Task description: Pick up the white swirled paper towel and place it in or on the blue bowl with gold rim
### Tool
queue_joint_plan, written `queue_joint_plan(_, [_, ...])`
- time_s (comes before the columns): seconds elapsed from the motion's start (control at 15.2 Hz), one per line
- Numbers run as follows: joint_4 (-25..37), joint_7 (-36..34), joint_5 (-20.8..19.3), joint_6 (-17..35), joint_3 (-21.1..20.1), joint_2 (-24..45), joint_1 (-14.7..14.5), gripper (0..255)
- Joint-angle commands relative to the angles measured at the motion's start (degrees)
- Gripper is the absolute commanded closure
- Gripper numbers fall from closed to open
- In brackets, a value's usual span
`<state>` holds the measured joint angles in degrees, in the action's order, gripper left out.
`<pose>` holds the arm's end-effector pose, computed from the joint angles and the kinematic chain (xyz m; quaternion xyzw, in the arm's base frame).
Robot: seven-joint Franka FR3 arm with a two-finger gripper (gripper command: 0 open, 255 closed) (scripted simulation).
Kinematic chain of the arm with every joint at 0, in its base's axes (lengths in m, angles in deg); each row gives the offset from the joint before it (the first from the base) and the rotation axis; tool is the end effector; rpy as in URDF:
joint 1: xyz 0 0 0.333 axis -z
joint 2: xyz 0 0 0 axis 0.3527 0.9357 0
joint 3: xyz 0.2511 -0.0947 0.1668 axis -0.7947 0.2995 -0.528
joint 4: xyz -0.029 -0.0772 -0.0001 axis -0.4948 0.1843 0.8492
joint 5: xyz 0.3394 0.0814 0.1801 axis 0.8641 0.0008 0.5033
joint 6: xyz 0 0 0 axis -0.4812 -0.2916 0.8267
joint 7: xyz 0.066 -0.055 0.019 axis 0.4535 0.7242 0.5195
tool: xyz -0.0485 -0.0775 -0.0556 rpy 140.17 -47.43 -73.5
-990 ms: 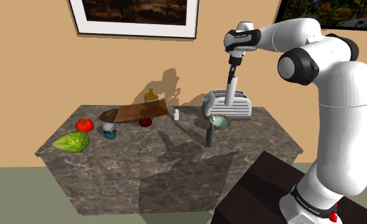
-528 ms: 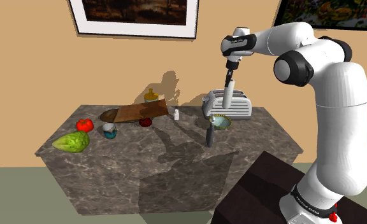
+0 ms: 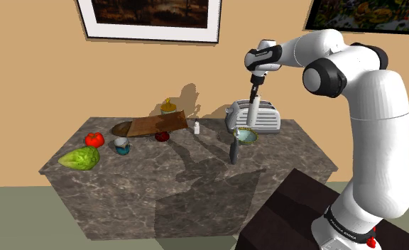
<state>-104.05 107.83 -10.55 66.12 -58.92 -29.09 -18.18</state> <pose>0.6184 -0.3151 0.4114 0.9726 0.2293 0.0335 0.0205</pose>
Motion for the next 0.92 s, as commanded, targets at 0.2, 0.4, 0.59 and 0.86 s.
queue_joint_plan(0.2, [-2.4, 0.6, 0.8, 3.3, -0.5, 1.0, 0.0, 255])
queue_joint_plan(0.4, [-3.5, 0.9, 1.3, 5.2, -0.8, 1.8, 0.1, 255])
queue_joint_plan(0.59, [-4.5, 1.3, 1.9, 6.9, -1.2, 2.8, 0.2, 255])
queue_joint_plan(0.86, [-5.5, 1.8, 2.7, 8.9, -1.6, 3.9, 0.4, 255])
